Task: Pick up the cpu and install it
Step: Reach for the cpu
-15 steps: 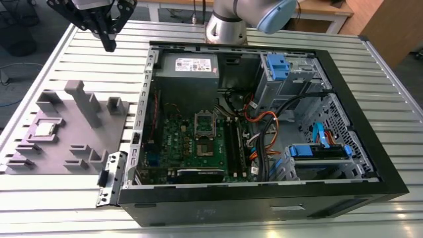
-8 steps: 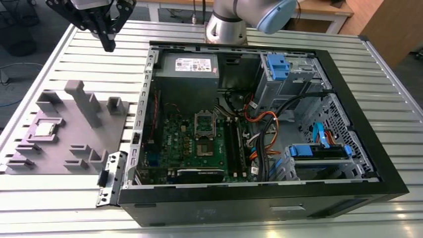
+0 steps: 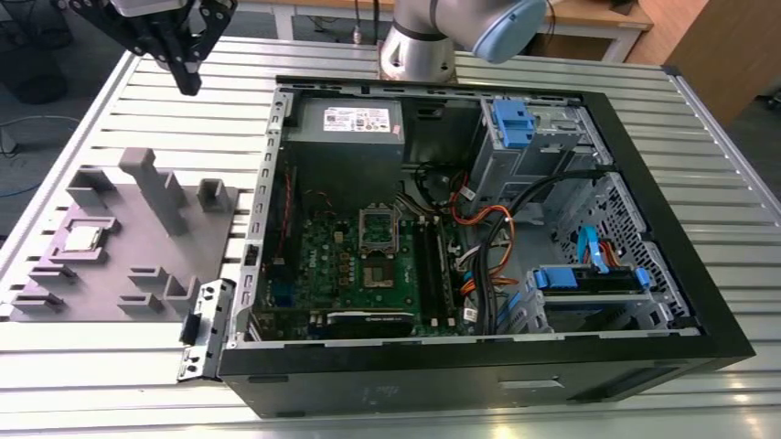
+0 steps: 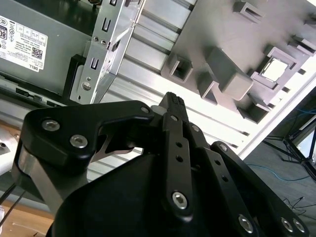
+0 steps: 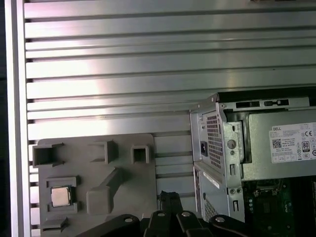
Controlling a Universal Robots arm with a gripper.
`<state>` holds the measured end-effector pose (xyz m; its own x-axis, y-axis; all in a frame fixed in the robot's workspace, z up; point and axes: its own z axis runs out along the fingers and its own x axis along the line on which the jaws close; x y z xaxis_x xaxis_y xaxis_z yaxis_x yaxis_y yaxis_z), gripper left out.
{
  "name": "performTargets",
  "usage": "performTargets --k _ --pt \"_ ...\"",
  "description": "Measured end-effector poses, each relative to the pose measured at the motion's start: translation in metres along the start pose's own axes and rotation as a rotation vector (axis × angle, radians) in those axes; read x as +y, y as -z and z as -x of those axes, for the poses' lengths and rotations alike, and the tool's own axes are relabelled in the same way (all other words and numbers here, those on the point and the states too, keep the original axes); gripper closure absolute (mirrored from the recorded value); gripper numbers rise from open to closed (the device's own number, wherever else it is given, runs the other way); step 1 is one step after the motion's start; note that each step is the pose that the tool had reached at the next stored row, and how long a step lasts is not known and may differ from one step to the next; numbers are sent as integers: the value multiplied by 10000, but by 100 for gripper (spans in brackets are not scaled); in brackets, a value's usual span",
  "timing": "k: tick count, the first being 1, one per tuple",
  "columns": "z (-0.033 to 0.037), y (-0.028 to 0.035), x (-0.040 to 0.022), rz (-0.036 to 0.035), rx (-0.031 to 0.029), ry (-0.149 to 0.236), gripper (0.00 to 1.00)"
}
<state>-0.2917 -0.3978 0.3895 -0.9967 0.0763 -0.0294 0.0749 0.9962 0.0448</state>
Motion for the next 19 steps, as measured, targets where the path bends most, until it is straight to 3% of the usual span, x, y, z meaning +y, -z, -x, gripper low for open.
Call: performTargets --k 19 --pt "-232 5 -18 0 1 0 89"
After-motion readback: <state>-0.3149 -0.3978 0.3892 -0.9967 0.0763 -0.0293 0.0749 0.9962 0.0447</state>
